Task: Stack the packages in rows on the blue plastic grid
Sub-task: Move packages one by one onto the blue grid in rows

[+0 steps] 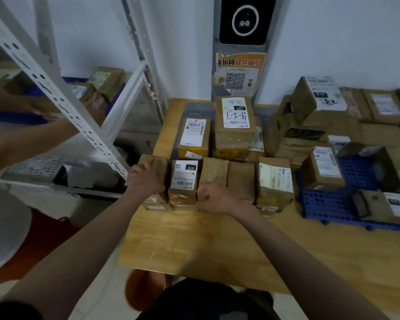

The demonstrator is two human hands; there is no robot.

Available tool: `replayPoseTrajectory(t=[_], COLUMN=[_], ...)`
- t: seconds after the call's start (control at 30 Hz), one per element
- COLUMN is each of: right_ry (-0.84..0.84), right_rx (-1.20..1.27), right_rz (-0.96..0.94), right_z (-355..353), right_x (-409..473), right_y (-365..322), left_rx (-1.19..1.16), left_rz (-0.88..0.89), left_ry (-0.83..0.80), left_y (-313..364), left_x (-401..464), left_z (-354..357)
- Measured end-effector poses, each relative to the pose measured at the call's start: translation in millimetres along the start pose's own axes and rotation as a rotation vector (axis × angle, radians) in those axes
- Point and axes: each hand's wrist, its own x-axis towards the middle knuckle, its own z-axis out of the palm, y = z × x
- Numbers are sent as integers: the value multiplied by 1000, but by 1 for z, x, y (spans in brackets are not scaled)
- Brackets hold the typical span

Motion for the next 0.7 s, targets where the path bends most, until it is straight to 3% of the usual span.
replayPoseTrajectory(t=[0.13, 0.37, 0.6, 0.7], right_ry=[-10, -37, 138, 304], right_rx=[-42, 204, 611, 660], right_rz=[39, 23, -145, -225], right_z=[-1, -5, -26, -43], right_x=[-6, 5, -16, -51], right_y=[-2, -29, -32, -10], left_rx=[-75, -206, -626, -699], left_rz=[-49, 21, 168, 237], left_ry=[7, 140, 174, 158], left_y=[-9, -34, -8, 30], left_x=[-5, -37, -103, -131], left_z=[-4, -52, -99, -101])
